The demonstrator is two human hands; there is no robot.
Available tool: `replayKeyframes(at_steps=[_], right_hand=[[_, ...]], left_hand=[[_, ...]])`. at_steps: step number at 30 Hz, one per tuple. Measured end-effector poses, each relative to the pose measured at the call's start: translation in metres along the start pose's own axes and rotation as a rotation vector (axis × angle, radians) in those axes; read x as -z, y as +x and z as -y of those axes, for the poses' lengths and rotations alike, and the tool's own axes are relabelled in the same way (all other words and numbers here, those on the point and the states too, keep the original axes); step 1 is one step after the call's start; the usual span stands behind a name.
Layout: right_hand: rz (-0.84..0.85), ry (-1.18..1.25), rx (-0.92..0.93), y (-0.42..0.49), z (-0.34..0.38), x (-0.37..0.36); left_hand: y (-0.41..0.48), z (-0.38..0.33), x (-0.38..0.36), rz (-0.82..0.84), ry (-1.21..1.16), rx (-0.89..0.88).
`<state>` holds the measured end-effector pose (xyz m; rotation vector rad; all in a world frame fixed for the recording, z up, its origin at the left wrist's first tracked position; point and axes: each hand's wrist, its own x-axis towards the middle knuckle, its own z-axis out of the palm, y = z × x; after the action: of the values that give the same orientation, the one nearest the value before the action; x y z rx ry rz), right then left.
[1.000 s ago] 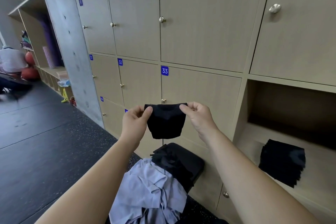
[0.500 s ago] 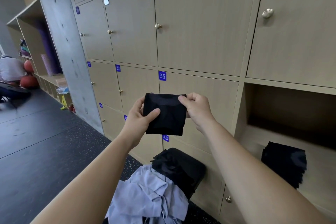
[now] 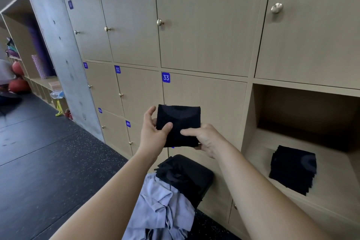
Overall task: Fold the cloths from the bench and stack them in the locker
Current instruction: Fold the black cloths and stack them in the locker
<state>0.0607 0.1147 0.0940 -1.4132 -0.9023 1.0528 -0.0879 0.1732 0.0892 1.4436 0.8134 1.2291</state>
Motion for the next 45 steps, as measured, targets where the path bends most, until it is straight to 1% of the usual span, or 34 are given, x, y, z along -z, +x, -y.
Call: replayKeyframes(at_steps=[2, 4, 5, 7, 8, 10, 13, 15, 17, 18, 20, 23, 24, 26, 28, 32, 34, 37, 40, 42, 45], right_hand=[[-0.022, -0.059, 0.032, -0.001, -0.002, 0.012], [0.021, -0.173, 0.056, -0.005, 0.000, 0.022], [0.052, -0.216, 0.059, -0.007, -0.001, 0.027], [0.098, -0.262, 0.056, -0.011, -0.004, 0.033], [0.097, -0.268, 0.054, -0.012, -0.006, 0.037], [0.034, -0.246, 0.065, -0.014, -0.010, 0.045], [-0.121, -0.091, 0.126, -0.014, -0.017, 0.054], [-0.170, -0.028, 0.198, -0.015, -0.019, 0.058], [-0.157, -0.047, 0.237, -0.017, -0.019, 0.060], [-0.147, -0.067, 0.240, -0.019, -0.019, 0.062], [-0.146, -0.043, 0.231, -0.022, -0.018, 0.065], [-0.107, 0.196, 0.111, -0.028, -0.024, 0.074], [-0.068, 0.208, 0.057, -0.032, -0.029, 0.077], [-0.066, 0.097, -0.017, -0.038, -0.043, 0.084], [-0.151, 0.016, -0.024, -0.044, -0.051, 0.093], [-0.348, -0.041, 0.045, -0.060, -0.064, 0.129], [-0.459, -0.120, 0.061, -0.068, -0.076, 0.150], [-0.600, -0.236, 0.019, -0.078, -0.095, 0.183], [-0.663, -0.264, 0.003, -0.083, -0.118, 0.214], [-0.705, -0.257, -0.021, -0.081, -0.134, 0.234], [-0.717, -0.255, -0.122, -0.080, -0.149, 0.266]], left_hand=[[0.001, 0.001, -0.003, 0.010, -0.034, 0.102], [0.004, -0.005, -0.003, 0.016, -0.013, 0.207], [0.004, -0.008, -0.004, 0.045, 0.028, 0.238], [0.004, -0.011, -0.007, 0.115, 0.142, 0.245], [0.003, -0.010, -0.008, 0.122, 0.188, 0.228], [0.004, -0.004, -0.009, 0.102, 0.220, 0.189], [0.001, 0.009, -0.013, 0.108, 0.266, 0.169], [-0.005, 0.012, -0.017, 0.204, 0.311, 0.196], [-0.010, 0.010, -0.023, 0.309, 0.285, 0.237], [-0.010, 0.009, -0.027, 0.327, 0.279, 0.230], [-0.009, 0.010, -0.035, 0.282, 0.328, 0.160], [-0.010, 0.015, -0.049, 0.175, 0.378, 0.066], [-0.010, 0.019, -0.055, 0.156, 0.385, 0.048], [-0.014, 0.026, -0.069, 0.132, 0.402, 0.039], [-0.020, 0.033, -0.083, 0.127, 0.420, 0.048], [-0.031, 0.049, -0.125, 0.225, 0.423, 0.109], [-0.038, 0.057, -0.148, 0.317, 0.376, 0.192], [-0.045, 0.072, -0.180, 0.420, 0.258, 0.364], [-0.051, 0.090, -0.210, 0.498, 0.256, 0.469], [-0.053, 0.103, -0.232, 0.542, 0.298, 0.474], [-0.050, 0.118, -0.265, 0.571, 0.347, 0.438]])
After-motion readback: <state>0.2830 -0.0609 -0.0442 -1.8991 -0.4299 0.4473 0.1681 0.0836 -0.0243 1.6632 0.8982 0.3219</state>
